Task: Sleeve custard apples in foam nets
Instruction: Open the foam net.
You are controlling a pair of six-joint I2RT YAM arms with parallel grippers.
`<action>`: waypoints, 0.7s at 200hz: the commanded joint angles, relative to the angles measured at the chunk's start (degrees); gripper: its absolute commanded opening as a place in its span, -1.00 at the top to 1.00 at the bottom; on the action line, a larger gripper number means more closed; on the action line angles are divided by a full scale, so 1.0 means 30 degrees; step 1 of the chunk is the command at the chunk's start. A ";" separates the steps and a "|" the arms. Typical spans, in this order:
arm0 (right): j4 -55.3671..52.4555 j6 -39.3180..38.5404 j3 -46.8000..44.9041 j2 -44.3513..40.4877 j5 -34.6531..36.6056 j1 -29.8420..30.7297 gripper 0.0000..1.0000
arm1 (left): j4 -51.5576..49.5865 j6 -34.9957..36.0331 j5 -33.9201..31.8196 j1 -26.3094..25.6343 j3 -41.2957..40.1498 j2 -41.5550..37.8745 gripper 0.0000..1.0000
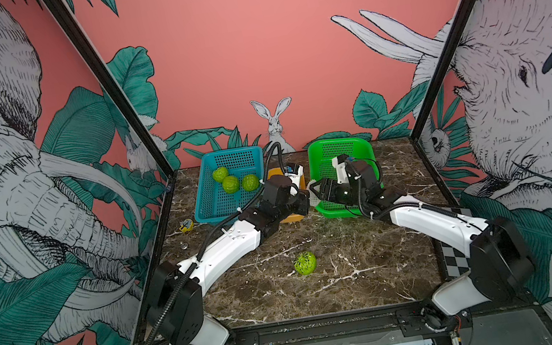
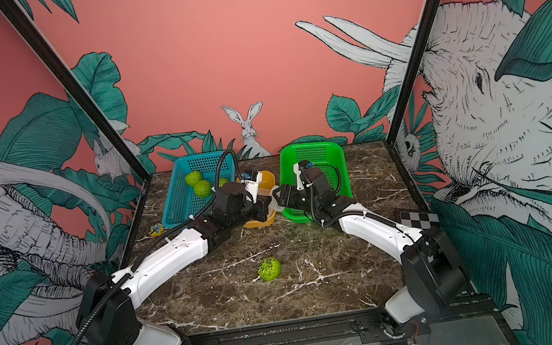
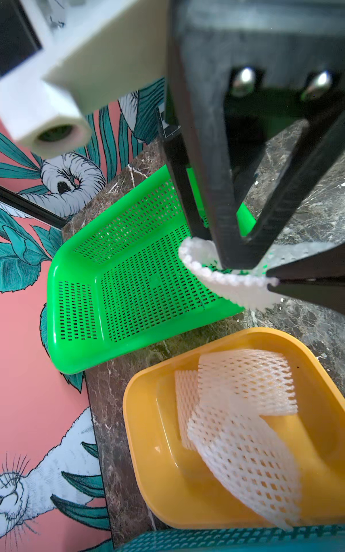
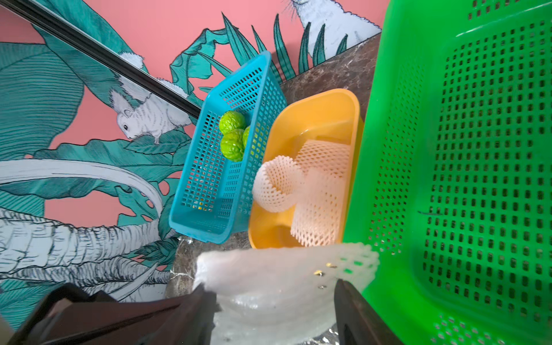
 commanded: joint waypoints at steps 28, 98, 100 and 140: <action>0.0705 0.1061 -0.0242 0.0003 -0.0389 -0.0020 -0.27 | 0.0555 -0.0318 -0.0155 0.0013 -0.0342 -0.0399 1.00; -0.0506 0.0894 0.0259 0.0367 -0.0007 0.0072 -0.20 | 0.0583 -0.0320 -0.0377 0.0016 -0.0356 -0.0249 1.00; -0.0571 0.0879 0.0254 0.0382 0.0021 0.0060 -0.18 | 0.0601 -0.0320 -0.0419 0.0011 -0.0382 -0.0279 1.00; -0.1316 0.0567 -0.0071 0.0208 0.0632 0.0039 0.36 | 0.0785 -0.0236 -0.1218 0.0010 -0.0639 -0.0438 1.00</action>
